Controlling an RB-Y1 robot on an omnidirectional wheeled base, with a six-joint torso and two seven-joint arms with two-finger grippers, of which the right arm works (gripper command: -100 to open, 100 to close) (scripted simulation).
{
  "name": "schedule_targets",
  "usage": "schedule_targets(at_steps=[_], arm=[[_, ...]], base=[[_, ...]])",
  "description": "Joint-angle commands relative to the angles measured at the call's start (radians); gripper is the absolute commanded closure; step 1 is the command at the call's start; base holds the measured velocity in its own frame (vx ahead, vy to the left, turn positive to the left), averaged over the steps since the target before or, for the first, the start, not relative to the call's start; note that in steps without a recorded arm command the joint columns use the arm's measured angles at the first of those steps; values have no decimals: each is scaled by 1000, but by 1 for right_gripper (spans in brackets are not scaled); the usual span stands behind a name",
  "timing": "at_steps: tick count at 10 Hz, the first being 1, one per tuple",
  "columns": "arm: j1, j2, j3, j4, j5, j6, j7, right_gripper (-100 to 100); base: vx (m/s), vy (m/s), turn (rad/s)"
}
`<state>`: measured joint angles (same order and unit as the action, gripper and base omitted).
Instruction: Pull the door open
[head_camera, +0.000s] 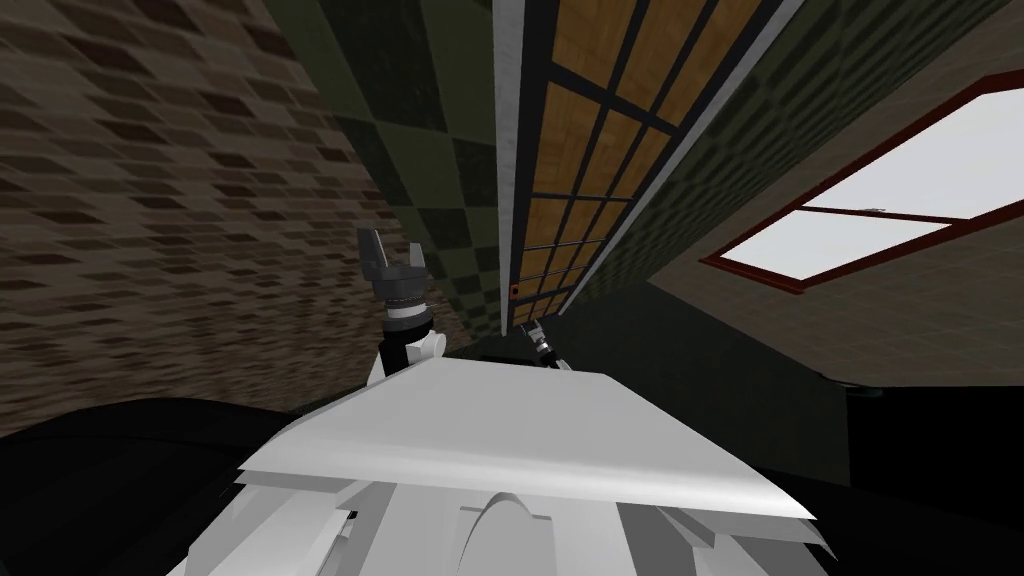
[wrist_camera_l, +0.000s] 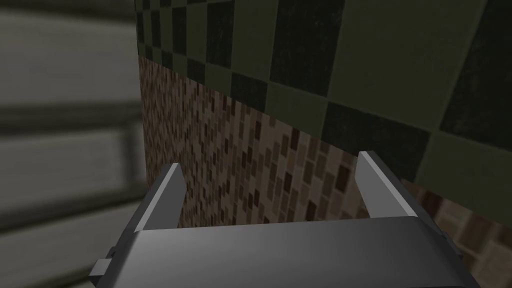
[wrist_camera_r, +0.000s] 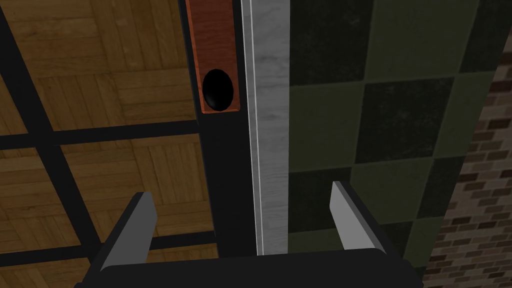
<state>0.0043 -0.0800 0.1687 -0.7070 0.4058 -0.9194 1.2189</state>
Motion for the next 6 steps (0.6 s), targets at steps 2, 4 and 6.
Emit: schedule_targets(at_steps=[2, 4, 6], arm=[[6, -18, -2, -4, -37, 4, 3, -100], [4, -39, -8, 9, -84, -1, 13, -100], [3, -60, -13, 23, -134, -6, 23, -100]], base=[[-71, 12, 126], [-68, 13, 185], [-39, 23, 198]])
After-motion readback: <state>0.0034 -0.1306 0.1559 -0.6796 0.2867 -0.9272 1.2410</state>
